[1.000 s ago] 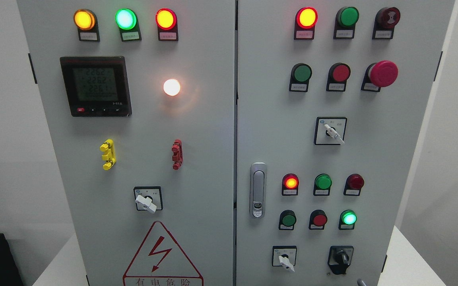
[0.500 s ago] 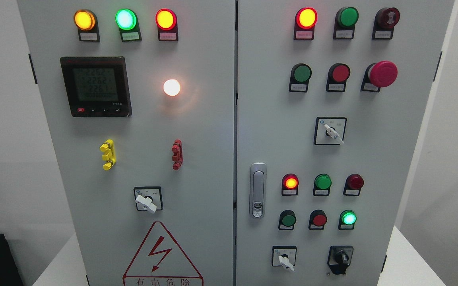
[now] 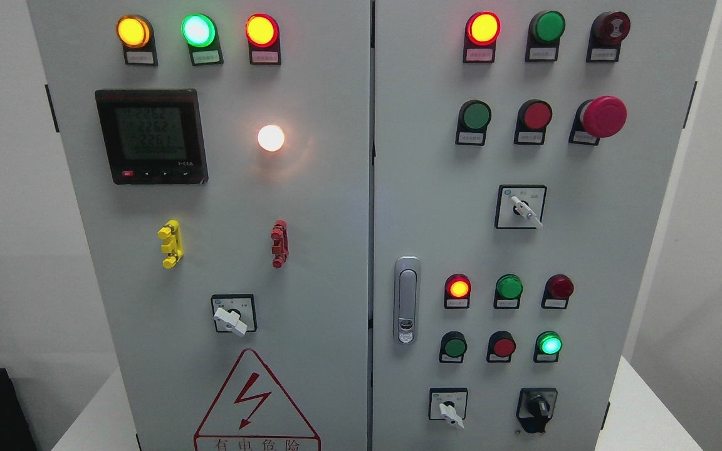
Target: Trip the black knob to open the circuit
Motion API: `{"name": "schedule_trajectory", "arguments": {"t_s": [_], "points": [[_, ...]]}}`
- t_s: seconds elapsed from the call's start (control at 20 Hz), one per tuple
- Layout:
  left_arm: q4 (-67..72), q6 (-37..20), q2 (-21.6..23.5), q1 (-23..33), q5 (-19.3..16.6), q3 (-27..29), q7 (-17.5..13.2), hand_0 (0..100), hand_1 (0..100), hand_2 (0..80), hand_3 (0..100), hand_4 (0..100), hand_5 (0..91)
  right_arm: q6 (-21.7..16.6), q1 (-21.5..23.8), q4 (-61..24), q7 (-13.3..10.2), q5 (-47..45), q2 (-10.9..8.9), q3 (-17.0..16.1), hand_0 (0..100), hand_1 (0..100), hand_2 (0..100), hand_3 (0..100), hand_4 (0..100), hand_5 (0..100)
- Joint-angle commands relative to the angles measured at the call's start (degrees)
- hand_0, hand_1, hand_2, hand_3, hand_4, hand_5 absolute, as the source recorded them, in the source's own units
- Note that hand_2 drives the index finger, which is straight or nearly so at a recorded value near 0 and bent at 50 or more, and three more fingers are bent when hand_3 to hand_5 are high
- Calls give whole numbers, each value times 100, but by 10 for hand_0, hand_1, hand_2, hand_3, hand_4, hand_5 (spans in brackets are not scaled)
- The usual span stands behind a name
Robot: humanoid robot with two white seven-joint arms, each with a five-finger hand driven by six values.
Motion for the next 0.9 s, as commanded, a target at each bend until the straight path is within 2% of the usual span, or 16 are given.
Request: {"name": "schedule_trajectory", "arguments": {"t_s": [0.0,0.3,0.85], "points": [[6,7,-3,-3,14,5,2,120,389,0,0,0,0,-149,20,-150,121,-22,-15,-29,81,0,0,174,82,0],[6,7,-3,-11,14,5,2,120,389,0,0,0,0,-166,90,-150,121,-22,-15,-20,67,0,0,102,0,0],[6,7,-3,-11,14,5,2,120,389,0,0,0,0,-175,152,-124,130,-66,-50,-3,55,0,0,21,0,0]]}}
